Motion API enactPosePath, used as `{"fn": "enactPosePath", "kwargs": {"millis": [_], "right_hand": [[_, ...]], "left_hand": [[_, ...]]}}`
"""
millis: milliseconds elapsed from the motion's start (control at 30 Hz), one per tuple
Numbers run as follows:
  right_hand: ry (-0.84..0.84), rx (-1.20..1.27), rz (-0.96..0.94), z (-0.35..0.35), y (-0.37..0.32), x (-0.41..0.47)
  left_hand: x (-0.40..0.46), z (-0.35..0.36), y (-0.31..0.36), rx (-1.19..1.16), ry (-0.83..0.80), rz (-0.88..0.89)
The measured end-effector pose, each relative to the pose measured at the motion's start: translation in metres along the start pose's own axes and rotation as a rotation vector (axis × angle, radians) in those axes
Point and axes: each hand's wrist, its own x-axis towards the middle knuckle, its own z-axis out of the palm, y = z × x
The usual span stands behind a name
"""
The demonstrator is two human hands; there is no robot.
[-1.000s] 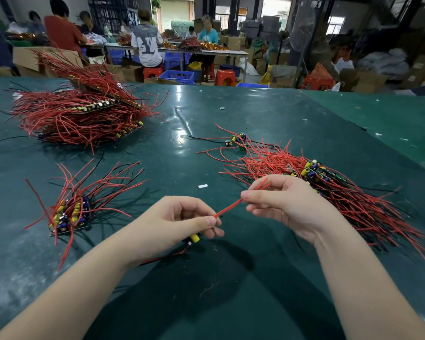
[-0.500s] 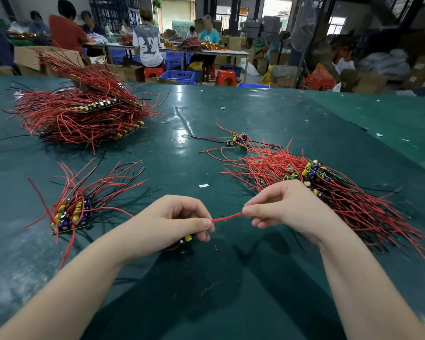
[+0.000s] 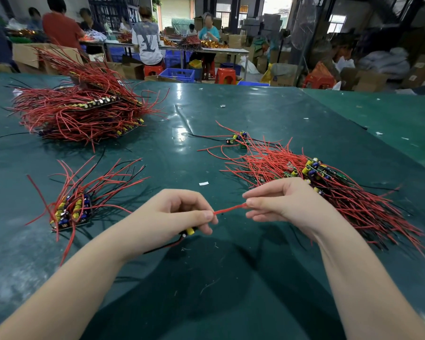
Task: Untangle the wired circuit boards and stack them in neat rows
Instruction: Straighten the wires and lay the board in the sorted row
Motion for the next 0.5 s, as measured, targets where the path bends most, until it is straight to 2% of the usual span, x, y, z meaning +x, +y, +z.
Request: {"fn": "enactPosePath", "kwargs": {"millis": [167,333,500], "right_hand": [[0.056,-0.068,-0.032,0.0062,0.0043,0.0018],[0.147,0.077,-0.058,-0.0018,0.0000,0.0022],[0.147,-0.015,-0.073,-0.0006,0.0018,0.0021]], "left_hand": [[-0.0011,0.0028,-0.0005,-0.021,-0.027,-0.015],[-0.0003,0.0026,-0.0009,-0.060,0.025,0.002],[0.0000,0.0059,-0.0030,-0.029,-0.008,-0.028]]}}
